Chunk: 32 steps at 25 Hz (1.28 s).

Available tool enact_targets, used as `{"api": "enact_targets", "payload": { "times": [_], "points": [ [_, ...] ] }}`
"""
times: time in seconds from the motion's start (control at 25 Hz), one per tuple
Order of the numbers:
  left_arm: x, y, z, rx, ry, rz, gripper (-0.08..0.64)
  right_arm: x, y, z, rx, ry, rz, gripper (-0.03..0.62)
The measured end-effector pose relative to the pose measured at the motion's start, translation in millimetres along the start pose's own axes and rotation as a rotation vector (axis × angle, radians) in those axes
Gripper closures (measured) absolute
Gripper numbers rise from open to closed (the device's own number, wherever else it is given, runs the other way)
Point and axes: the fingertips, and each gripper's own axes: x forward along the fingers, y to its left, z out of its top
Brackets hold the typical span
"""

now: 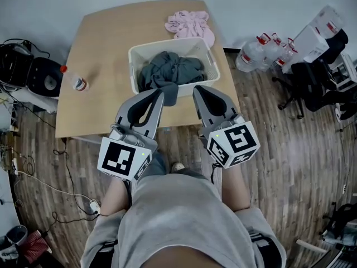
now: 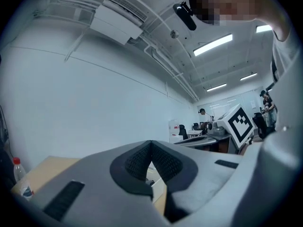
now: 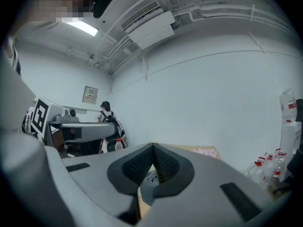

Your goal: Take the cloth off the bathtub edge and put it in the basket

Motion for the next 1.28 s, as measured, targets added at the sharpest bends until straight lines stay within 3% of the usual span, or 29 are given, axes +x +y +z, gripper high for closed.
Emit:
{"api": "enact_targets", "payload": {
  "times": [0.56,0.92,1.28],
  "points": [
    [-15.2,-18.5,8.1,0.025,-0.007,0.034,0.545,-23.6,7.2,6.0,0.007,-0.051,0.032,0.583],
    [-18.9,-10.3,13.4,0.028,-0.016,0.014,0.545,-25.0,19.2,19.0,-0.032,-0.092,0.025,0.583],
    [-36.2,8.2,5.3,0.008,0.010,0.011,0.545,-16.6,41.4,11.5,-0.007,-0.091,0.011,0.583]
  ]
}}
